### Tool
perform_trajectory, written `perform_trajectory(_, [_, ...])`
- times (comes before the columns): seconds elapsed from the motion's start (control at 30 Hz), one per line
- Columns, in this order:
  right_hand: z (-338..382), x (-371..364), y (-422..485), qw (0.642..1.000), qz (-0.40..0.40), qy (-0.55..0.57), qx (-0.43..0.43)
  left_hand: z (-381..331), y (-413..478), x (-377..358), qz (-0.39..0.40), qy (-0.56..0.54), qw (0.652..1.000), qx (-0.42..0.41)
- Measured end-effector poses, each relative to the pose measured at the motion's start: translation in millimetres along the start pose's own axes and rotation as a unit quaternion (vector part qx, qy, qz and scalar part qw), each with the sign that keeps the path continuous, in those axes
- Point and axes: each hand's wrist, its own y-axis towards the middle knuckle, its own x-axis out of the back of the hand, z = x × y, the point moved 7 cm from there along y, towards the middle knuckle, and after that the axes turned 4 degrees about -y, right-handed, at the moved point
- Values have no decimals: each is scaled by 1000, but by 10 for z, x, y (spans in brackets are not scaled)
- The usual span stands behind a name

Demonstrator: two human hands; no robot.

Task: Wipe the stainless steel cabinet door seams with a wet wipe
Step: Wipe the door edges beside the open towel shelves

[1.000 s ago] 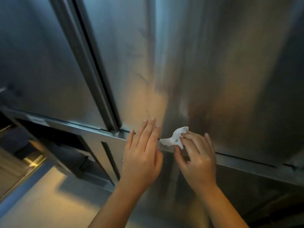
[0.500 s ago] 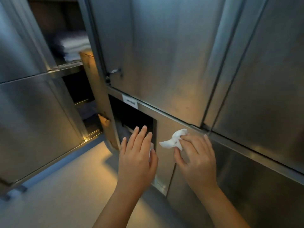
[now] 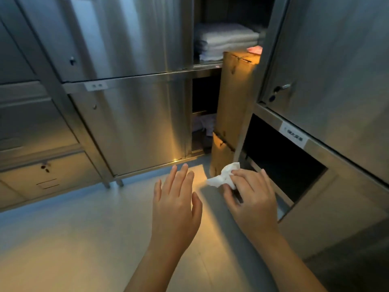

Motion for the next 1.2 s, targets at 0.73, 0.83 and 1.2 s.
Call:
perform_trajectory(0.73, [-973, -2300, 1814, 995, -22, 93, 7, 662, 2517, -917, -32, 70, 997, -7])
perform_trajectory(0.83, [-1096, -2469, 1974, 996, -15, 83, 21, 679, 2737, -1171, -23, 62, 998, -7])
perform_trajectory(1.2, [-1624, -3206, 2375, 999, 9, 33, -6, 926, 3618, -1994, 13, 21, 999, -23])
